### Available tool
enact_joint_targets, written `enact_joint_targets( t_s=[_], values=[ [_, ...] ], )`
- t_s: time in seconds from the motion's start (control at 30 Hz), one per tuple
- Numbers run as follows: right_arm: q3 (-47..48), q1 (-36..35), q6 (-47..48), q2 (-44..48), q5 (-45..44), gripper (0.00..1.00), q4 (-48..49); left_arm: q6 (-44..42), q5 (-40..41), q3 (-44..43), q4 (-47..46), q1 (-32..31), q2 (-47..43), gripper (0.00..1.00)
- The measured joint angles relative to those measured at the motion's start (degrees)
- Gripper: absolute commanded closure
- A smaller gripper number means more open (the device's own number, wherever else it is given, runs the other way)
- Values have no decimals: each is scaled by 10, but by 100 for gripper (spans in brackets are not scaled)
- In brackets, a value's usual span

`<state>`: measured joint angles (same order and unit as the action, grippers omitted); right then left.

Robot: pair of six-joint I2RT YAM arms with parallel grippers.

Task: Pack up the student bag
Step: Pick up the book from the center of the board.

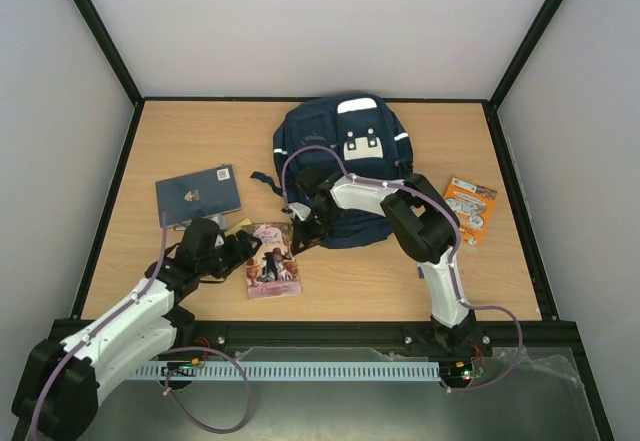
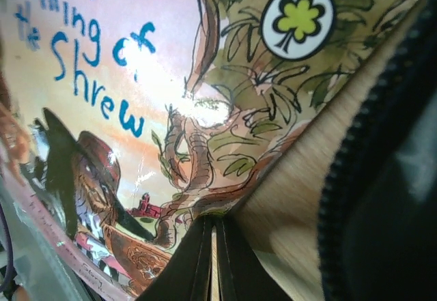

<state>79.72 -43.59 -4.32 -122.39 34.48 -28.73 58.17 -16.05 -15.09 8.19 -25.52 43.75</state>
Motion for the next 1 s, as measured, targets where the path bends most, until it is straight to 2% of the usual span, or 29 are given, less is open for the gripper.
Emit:
enact_joint_targets(
  t_s=[0.33, 0.43, 0.57, 0.67, 0.73, 0.9, 1.0],
  values=[
    [12, -5, 0, -12, 7, 94, 2, -15, 11, 9, -18, 6, 86, 18],
    [12, -5, 0, -13, 8, 94, 2, -18, 9, 11, -43, 14, 102, 19],
    [12, -5, 0, -13, 8, 94, 2, -23, 3, 30, -99, 22, 108, 25],
    [12, -5, 0, -13, 9, 94, 2, -23, -3, 47, -130, 27, 94, 32],
    [12, -5, 1, -13, 9, 94, 2, -23, -4, 56, -112, 27, 60, 35],
    [12, -5, 3, -14, 10, 94, 2, -25, -2, 46, -72, 27, -26, 36],
    [12, -5, 3, -14, 10, 94, 1, -22, -10, 41, -92, 27, -51, 37]
  ],
)
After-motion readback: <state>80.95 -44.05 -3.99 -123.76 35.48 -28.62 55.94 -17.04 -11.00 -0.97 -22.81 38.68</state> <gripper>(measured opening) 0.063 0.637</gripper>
